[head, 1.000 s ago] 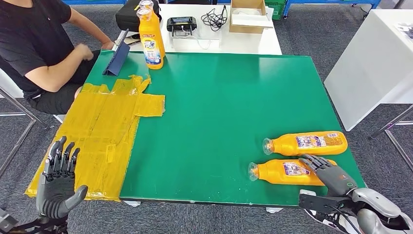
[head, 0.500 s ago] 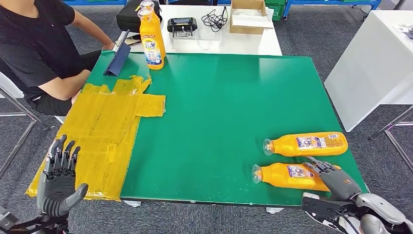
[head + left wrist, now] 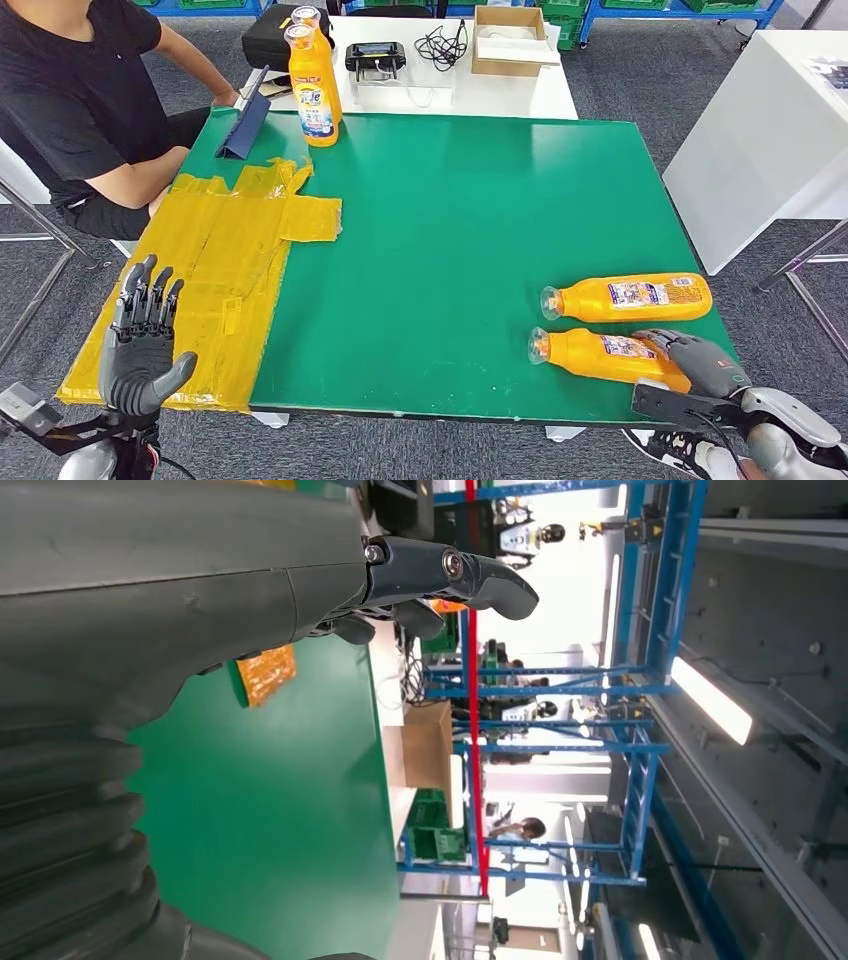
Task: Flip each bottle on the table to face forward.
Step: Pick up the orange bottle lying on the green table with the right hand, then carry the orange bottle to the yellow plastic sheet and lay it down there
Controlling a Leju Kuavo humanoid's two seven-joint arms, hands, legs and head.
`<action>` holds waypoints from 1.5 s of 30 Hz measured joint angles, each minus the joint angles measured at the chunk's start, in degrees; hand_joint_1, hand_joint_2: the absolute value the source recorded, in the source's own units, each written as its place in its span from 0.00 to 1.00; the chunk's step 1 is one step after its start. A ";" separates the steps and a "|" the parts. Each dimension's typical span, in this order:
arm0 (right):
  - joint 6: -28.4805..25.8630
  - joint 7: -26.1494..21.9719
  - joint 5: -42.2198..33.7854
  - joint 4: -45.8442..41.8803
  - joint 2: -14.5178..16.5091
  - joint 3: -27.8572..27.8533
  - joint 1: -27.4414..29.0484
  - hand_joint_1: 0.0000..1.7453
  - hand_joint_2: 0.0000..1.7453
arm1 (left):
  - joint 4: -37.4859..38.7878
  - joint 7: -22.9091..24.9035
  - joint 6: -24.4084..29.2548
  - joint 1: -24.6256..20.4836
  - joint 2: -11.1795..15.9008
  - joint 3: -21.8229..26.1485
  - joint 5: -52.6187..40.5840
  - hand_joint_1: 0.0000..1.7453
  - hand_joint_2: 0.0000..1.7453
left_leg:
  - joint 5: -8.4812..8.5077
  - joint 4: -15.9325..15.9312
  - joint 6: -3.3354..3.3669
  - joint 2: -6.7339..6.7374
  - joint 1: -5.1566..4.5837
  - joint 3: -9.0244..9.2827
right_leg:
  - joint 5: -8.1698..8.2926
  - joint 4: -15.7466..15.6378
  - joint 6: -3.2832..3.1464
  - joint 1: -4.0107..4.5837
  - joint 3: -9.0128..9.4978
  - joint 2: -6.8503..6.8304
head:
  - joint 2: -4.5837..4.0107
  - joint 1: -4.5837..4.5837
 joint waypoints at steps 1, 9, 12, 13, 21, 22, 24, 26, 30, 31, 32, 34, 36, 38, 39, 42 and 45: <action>-0.01 -0.01 0.04 0.90 0.02 -0.14 -0.38 1.00 1.00 | 0.32 0.01 0.13 -0.29 0.25 -0.32 0.19 0.00 1.00 | -0.02 0.00 0.04 0.00 0.00 0.07 | -0.02 -0.03 0.04 0.00 0.09 0.00 | 0.00 0.01; 0.10 -2.92 -1.97 8.72 1.83 -1.00 -4.14 1.00 1.00 | 2.65 0.35 0.60 -2.66 1.82 -2.19 0.67 0.00 1.00 | -0.28 -0.05 0.24 0.11 0.08 0.68 | -0.17 -0.29 0.28 0.05 0.60 0.05 | 0.00 0.05; -0.12 -6.02 -8.49 11.84 5.64 -3.32 -5.89 1.00 1.00 | 3.42 0.46 0.52 -3.17 2.10 -2.82 1.04 0.00 1.00 | -0.32 -0.07 0.27 0.53 0.18 0.82 | -0.10 -0.33 0.36 0.06 1.03 0.43 | 0.00 0.08; -0.06 -7.81 -11.86 12.91 7.80 -4.81 -6.53 1.00 1.00 | 3.65 0.58 0.37 -3.30 2.10 -3.11 1.16 0.00 1.00 | -0.34 -0.07 0.26 0.75 0.20 0.85 | -0.05 -0.33 0.34 0.05 1.03 0.66 | 0.00 0.08; 6.06 -13.87 -26.61 15.62 27.11 -14.95 -9.43 1.00 1.00 | 6.26 1.34 -0.24 -6.43 1.18 -7.89 0.05 0.00 1.00 | -0.10 -0.05 0.11 0.90 0.21 0.33 | 0.14 -0.13 0.38 0.06 0.25 0.98 | 0.00 0.01; 7.44 -14.21 -27.42 15.56 28.80 -15.47 -9.73 1.00 1.00 | 6.50 1.34 -0.28 -6.52 1.02 -8.44 -0.27 0.00 1.00 | -0.04 -0.05 0.09 0.78 0.21 0.15 | 0.14 -0.07 0.39 0.06 0.12 0.87 | 0.00 0.01; 9.10 -14.11 -28.11 15.19 32.58 -15.96 -10.52 1.00 1.00 | 6.90 1.34 -0.19 -6.72 0.61 -9.76 -1.14 0.00 1.00 | 0.02 -0.05 0.05 0.73 0.22 -0.13 | 0.14 0.04 0.38 0.04 -0.14 0.80 | 0.00 0.00; 9.52 -13.16 -28.24 14.56 36.39 -15.43 -11.66 1.00 1.00 | 7.21 1.31 0.25 -7.00 0.15 -11.27 -1.94 0.00 1.00 | 0.03 -0.05 0.03 0.78 0.21 -0.28 | 0.14 0.11 0.38 0.02 -0.35 0.82 | 0.00 -0.01; 9.24 -10.91 -28.74 14.09 42.69 -12.27 -15.26 1.00 1.00 | 7.77 1.16 1.33 -7.58 -0.81 -14.02 -2.74 0.00 1.00 | 0.07 -0.05 -0.02 0.78 0.18 -0.54 | 0.14 0.21 0.38 0.01 -0.70 0.81 | 0.00 0.01; 9.16 -10.42 -28.74 14.19 44.02 -11.21 -16.30 1.00 1.00 | 7.91 1.14 1.61 -7.70 -1.04 -14.60 -3.00 0.00 1.00 | 0.08 -0.04 -0.03 0.77 0.17 -0.58 | 0.14 0.21 0.38 0.01 -0.74 0.80 | 0.00 0.01; 9.09 -9.99 -28.65 14.34 45.23 -10.13 -17.32 1.00 1.00 | 8.07 1.18 1.91 -7.87 -1.24 -15.12 -3.30 0.00 1.00 | 0.08 -0.04 -0.04 0.77 0.17 -0.60 | 0.14 0.21 0.38 0.01 -0.76 0.80 | 0.00 0.01; 8.97 -9.37 -28.16 14.87 47.62 -7.77 -19.12 1.00 1.00 | 8.39 1.32 2.43 -8.33 -1.62 -16.17 -3.79 0.00 1.00 | 0.08 -0.04 -0.04 0.78 0.18 -0.61 | 0.14 0.22 0.38 0.02 -0.79 0.80 | 0.00 0.00; 8.88 -9.09 -27.63 15.62 49.65 -5.43 -20.41 1.00 1.00 | 8.62 1.46 2.79 -8.72 -2.03 -17.14 -4.04 0.00 1.00 | 0.08 -0.04 -0.04 0.76 0.18 -0.63 | 0.13 0.23 0.37 0.02 -0.80 0.79 | 0.00 0.01; 8.82 -9.01 -27.22 16.43 51.26 -3.19 -21.11 1.00 1.00 | 8.80 1.58 3.16 -8.96 -2.36 -17.98 -4.09 0.00 1.00 | 0.08 -0.05 -0.04 0.76 0.18 -0.66 | 0.12 0.23 0.37 0.02 -0.82 0.79 | 0.00 0.01; 8.82 -8.98 -27.02 16.79 51.94 -2.12 -21.27 1.00 1.00 | 8.90 1.62 3.32 -9.07 -2.49 -18.32 -4.09 0.00 1.00 | 0.08 -0.05 -0.04 0.76 0.18 -0.68 | 0.12 0.23 0.37 0.02 -0.83 0.79 | 0.00 0.02; 8.81 -8.95 -26.72 17.78 53.40 0.29 -21.44 1.00 1.00 | 9.07 1.68 3.64 -9.29 -2.69 -19.10 -4.10 0.00 1.00 | 0.08 -0.05 -0.04 0.73 0.17 -0.72 | 0.12 0.22 0.37 0.01 -0.85 0.77 | 0.00 0.02; 9.10 -8.57 -26.28 18.99 54.23 2.45 -21.72 1.00 1.00 | 9.13 1.80 4.08 -9.33 -2.74 -19.69 -4.15 0.00 1.00 | 0.07 -0.05 -0.04 0.68 0.16 -0.73 | 0.12 0.21 0.37 -0.01 -0.86 0.76 | 0.00 0.02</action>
